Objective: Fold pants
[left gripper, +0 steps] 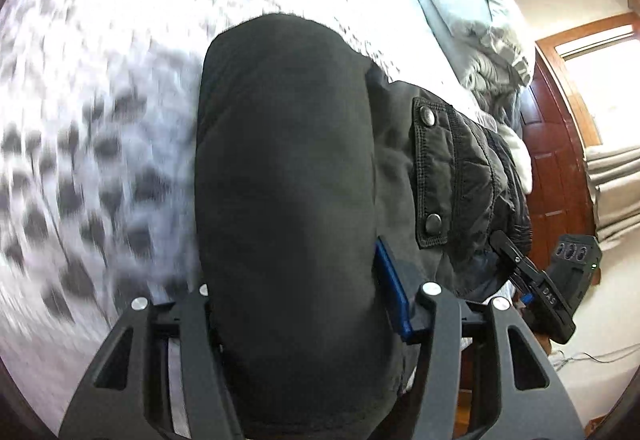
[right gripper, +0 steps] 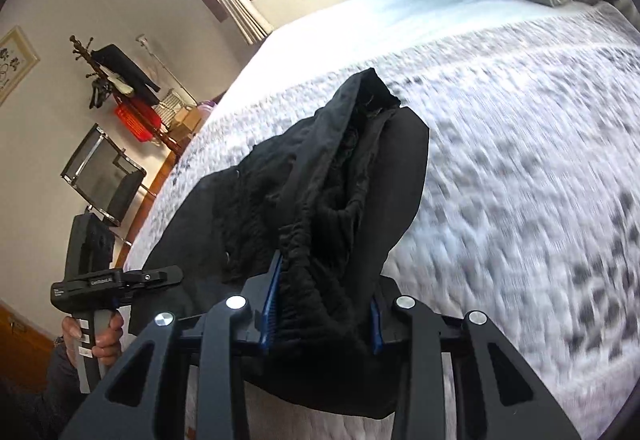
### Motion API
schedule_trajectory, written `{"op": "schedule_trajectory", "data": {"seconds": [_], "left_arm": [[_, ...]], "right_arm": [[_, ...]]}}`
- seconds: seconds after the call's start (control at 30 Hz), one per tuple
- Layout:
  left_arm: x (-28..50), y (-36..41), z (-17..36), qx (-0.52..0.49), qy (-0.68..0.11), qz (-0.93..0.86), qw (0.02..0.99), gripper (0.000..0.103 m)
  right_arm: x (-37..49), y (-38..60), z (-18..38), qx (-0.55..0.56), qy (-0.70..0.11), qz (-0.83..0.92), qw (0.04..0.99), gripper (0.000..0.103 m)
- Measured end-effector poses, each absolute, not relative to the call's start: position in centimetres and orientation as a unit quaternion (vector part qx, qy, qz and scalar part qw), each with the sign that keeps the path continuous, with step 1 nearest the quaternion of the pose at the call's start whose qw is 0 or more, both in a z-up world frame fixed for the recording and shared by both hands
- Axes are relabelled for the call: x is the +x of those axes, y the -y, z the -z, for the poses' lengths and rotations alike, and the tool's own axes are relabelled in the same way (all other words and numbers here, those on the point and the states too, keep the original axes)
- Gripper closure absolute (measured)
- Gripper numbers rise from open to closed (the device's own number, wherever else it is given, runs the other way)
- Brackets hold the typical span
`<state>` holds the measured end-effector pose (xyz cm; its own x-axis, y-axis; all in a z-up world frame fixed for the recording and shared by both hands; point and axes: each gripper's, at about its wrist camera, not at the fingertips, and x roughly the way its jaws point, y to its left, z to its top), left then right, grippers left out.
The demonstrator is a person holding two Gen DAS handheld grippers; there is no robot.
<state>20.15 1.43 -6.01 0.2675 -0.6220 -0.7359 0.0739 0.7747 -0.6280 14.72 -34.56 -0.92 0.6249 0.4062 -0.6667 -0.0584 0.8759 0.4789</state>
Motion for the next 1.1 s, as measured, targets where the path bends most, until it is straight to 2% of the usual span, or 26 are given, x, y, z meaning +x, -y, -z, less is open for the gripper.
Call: {"op": "schedule_trajectory", "data": {"seconds": [0.23,0.33,0.5,0.57,0.73,0.77,0.83,0.93,1.1], "left_arm": [[24.6,-2.3,5.2,-0.241,-0.525,0.218,0.787,0.050],[25.4,-2.2,7.4,-0.233,-0.541,0.199,0.783,0.042],[24.9,-1.3,8.6,-0.223,-0.530,0.194,0.794,0.025],[24.7,-1.1,8.5,-0.223,-0.528,0.187,0.798,0.023],[23.6,-2.4,6.9,-0.178,-0.514,0.138,0.828,0.012],[23.4,-2.4,6.5,-0.169,-0.511,0.130,0.833,0.011],[23.1,-2.5,6.1,-0.161,-0.510,0.124,0.836,0.011],[22.6,-2.5,6.2,-0.160,-0.520,0.128,0.829,0.011],[20.6,-3.8,5.7,-0.154,-0.515,0.108,0.836,0.011]], "right_arm": [[19.0,34.8,1.6,0.225,-0.401,-0.139,0.877,0.068],[20.6,35.3,4.9,0.238,-0.435,-0.117,0.861,0.067],[20.8,37.3,8.1,0.279,-0.456,-0.103,0.839,0.049],[20.3,37.4,8.0,0.267,-0.460,-0.097,0.841,0.039],[17.8,37.7,6.4,0.230,-0.456,-0.068,0.857,0.030],[17.3,37.6,6.3,0.224,-0.459,-0.069,0.857,0.031],[16.3,37.1,6.4,0.215,-0.470,-0.081,0.852,0.043],[15.1,36.2,6.9,0.189,-0.483,-0.076,0.852,0.043],[14.0,37.5,6.2,0.229,-0.465,-0.066,0.853,0.040]]}}
